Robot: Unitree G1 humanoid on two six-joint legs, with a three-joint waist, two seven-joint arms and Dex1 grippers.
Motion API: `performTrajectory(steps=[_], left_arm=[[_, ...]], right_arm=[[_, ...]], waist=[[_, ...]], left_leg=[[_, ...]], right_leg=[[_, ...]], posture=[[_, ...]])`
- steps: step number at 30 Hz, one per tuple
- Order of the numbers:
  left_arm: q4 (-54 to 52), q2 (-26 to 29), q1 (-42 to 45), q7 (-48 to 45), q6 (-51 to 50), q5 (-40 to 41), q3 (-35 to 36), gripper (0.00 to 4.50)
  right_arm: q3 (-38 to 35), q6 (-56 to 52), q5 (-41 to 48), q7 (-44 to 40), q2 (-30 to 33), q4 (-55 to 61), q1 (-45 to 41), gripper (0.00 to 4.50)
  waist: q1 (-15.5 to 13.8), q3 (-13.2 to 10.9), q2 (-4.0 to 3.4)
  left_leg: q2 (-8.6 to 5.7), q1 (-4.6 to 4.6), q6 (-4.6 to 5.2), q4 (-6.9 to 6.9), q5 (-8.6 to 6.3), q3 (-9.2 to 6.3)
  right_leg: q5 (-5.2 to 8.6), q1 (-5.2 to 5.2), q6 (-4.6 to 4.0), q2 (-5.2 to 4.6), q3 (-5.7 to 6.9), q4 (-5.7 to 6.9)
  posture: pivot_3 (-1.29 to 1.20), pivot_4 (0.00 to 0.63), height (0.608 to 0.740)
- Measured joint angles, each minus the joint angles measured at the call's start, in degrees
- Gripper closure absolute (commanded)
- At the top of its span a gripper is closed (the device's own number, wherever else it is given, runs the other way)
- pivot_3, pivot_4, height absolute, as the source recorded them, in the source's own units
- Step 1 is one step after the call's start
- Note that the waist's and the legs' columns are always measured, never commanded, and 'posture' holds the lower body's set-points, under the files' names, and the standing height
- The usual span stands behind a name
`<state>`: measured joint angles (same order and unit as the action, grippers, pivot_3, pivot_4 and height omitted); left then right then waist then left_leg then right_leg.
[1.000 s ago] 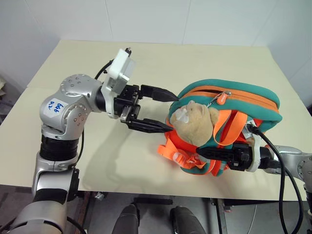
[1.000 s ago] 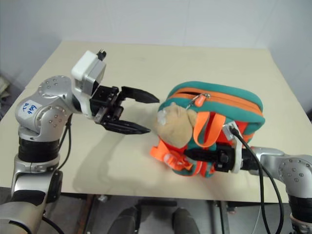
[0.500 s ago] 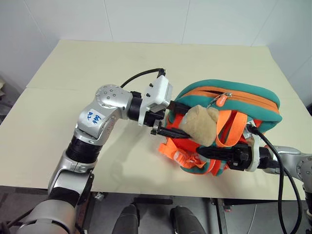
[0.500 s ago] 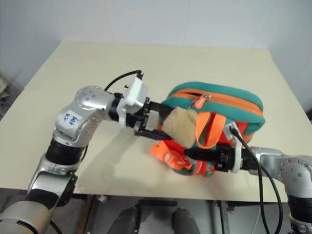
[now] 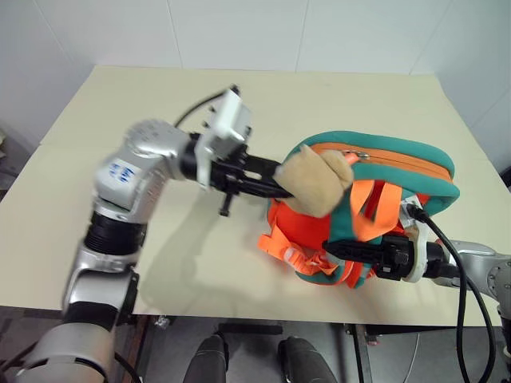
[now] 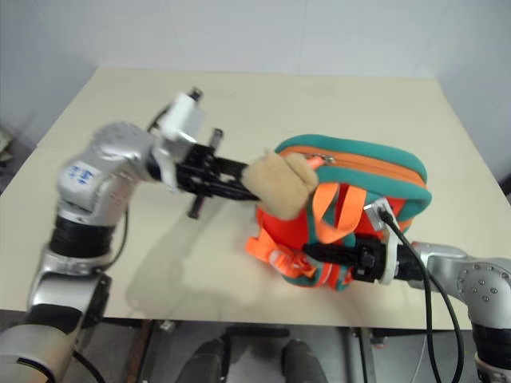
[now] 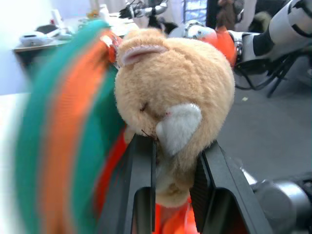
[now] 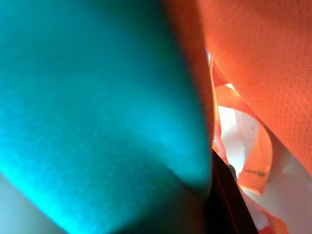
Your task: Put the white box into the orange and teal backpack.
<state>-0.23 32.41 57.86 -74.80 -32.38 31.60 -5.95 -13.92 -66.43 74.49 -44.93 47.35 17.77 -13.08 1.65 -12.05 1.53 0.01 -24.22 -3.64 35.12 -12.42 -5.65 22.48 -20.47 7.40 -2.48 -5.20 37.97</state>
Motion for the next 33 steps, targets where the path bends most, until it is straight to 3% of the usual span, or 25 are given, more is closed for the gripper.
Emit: performTrajectory(steps=[9, 13, 18, 22, 27, 31, 33], left_arm=[[19.89, 4.3, 3.9, -6.78, 5.04, -4.58, 0.27, 3.94], [32.4, 2.35, 6.0, -9.91, 7.55, -8.5, -2.44, 3.94], [51.36, -4.07, 7.96, -10.33, 11.0, -14.13, -4.23, 3.94], [59.45, -7.7, 8.22, -9.88, 14.55, -17.19, -4.14, 3.94], [58.95, -10.62, 3.12, -9.61, 18.81, -20.12, -4.72, 3.94], [43.34, -8.61, -5.04, -10.08, 17.95, -19.8, -4.41, 3.94], [34.73, -6.1, -8.78, -9.99, 16.35, -18.71, -3.57, 3.26]], right_arm=[[-0.15, 0.16, 1.52, 1.75, -0.2, 1.24, 1.02, 4.48], [-0.61, 0.32, 2.76, 2.99, -0.42, 2.53, 2.5, 4.48], [-1.43, 0.76, 3.93, 4.77, -0.79, 3.3, 3.67, 4.48], [-1.97, 1.35, 5.02, 6.16, -0.86, 4.34, 4.91, 4.48], [-2.22, 1.56, 5.69, 7.04, -0.86, 4.63, 5.64, 4.48], [-2.94, 1.58, 5.23, 6.53, 1.27, 4.62, 5.59, 4.48], [-4.34, 1.88, 3.75, 5.61, 3.38, 4.48, 5.51, 3.76]], waist=[[-0.06, 0.0, 0.0], [-0.08, 0.0, 0.0], [-0.11, 0.0, 0.01], [-0.14, 0.0, 0.01], [-0.87, 0.01, 0.02], [-1.57, 0.01, 0.01], [-1.57, 0.01, 0.01]], left_leg=[[-0.03, -0.01, 0.0, 0.02, 0.0, -0.02], [-0.04, -0.01, 0.01, 0.03, 0.0, -0.02], [-0.07, -0.04, 0.03, 0.05, 0.01, -0.03], [-0.07, -0.06, 0.03, 0.02, 0.0, -0.04], [-0.1, -0.05, 0.03, 0.09, 0.01, -0.06], [0.03, -0.06, 0.03, 0.07, 0.01, -0.07], [0.05, -0.05, 0.03, 0.05, 0.01, -0.06]], right_leg=[[0.0, 0.02, 0.0, -0.05, 0.01, -0.01], [0.0, 0.03, 0.0, -0.05, 0.02, 0.0], [0.0, 0.02, 0.0, -0.07, 0.03, 0.01], [0.0, 0.0, 0.01, -0.07, 0.04, 0.0], [-0.01, 0.06, 0.02, -0.12, 0.05, 0.02], [-0.01, 0.04, 0.01, -0.13, 0.03, 0.01], [-0.01, 0.03, 0.01, -0.12, 0.03, -0.01]], posture=[[0.0, 0.15, 0.74], [0.0, 0.15, 0.74], [0.0, 0.15, 0.74], [0.0, 0.15, 0.74], [0.0, 0.15, 0.74], [0.0, 0.15, 0.74], [0.0, 0.15, 0.74]])
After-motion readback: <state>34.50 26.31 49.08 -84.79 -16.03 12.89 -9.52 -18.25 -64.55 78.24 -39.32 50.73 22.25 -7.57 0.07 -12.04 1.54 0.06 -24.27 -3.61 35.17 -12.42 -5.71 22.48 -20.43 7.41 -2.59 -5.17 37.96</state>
